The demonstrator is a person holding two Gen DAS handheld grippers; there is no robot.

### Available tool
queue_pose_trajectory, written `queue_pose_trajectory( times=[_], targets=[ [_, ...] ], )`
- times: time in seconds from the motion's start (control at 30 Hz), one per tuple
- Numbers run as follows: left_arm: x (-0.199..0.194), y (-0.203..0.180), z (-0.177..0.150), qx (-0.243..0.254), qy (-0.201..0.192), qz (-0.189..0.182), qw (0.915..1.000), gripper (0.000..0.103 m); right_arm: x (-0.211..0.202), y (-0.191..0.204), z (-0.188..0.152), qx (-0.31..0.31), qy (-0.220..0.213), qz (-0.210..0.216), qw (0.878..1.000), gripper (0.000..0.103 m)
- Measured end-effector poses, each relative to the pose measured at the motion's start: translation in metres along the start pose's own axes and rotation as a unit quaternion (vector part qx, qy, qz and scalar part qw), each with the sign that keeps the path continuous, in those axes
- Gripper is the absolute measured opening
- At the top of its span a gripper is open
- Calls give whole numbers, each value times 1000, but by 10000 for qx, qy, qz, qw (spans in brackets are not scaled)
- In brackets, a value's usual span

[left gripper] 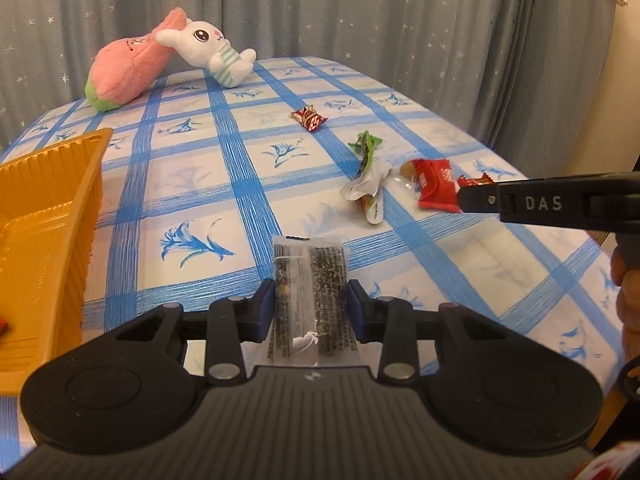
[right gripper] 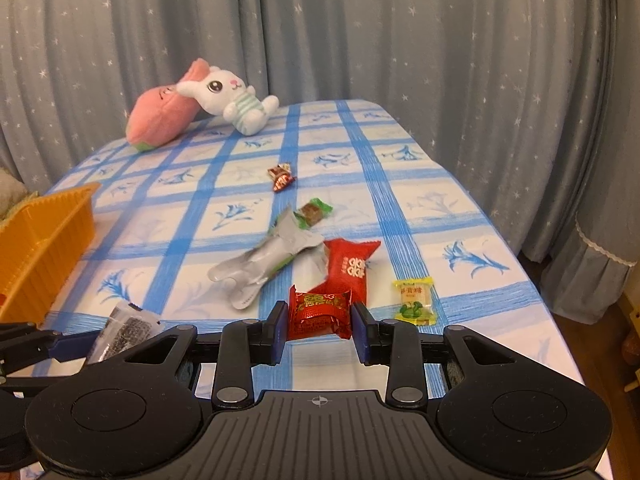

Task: Organize snacks
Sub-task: 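Carry both snacks over the orange tray and open both tools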

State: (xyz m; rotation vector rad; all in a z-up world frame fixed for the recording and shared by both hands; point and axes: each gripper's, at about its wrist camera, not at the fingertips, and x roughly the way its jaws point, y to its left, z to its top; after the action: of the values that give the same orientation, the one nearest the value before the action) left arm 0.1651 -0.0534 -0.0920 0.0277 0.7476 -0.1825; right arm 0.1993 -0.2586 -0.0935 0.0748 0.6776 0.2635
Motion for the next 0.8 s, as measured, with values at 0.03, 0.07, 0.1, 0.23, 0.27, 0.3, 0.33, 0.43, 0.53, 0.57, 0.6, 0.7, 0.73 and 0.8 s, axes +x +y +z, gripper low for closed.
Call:
queue_pose_trajectory(
  times=[0.03,0.07,0.1,0.23,0.27,0.3,0.33,0.43,0.53,0.57,0.6,0.7,0.73,0.8],
  targets=[
    [-5,-1,0,-26,-21,11,10000,34,-3,2,1,-10,-28,16,10000,34],
    [-9,-1,1,-55,-43,24,10000,34,-5,3,2,-23,-50,29,10000,34],
    [-13,0,1,-89,-67,35,9999,34,-8,5,3,-28,-70,43,10000,34],
    [-29,4,2,-232,-124,111,9996,34,-21,13,4,6,-134,147,9998,34],
    [-32,6,2,-270,-137,129,9995,34,-25,15,4,10,-150,177,9997,34],
    [-36,8,2,-305,-151,153,9993,34,-28,18,5,10,-170,206,9996,34],
    [-40,10,1,-337,-168,183,9991,34,-31,21,5,5,-196,234,9995,34],
    [-52,18,1,-441,-222,264,9984,34,-39,30,7,-22,-261,311,9992,34],
    [-62,25,1,-494,-266,361,9978,34,-42,39,9,-85,-303,392,9987,34],
    [-65,28,1,-526,-283,391,9975,34,-42,43,10,-99,-294,424,9986,34],
    [-68,31,1,-561,-294,417,9971,34,-43,46,11,-120,-294,463,9984,34],
    [-75,39,1,-659,-332,495,9960,34,-46,58,13,-221,-348,550,9976,34],
    [-78,41,2,-689,-347,513,9957,34,-47,62,14,-252,-368,584,9973,34],
    [-82,46,3,-748,-389,547,9949,34,-48,71,16,-355,-409,648,9964,34]
  ],
)
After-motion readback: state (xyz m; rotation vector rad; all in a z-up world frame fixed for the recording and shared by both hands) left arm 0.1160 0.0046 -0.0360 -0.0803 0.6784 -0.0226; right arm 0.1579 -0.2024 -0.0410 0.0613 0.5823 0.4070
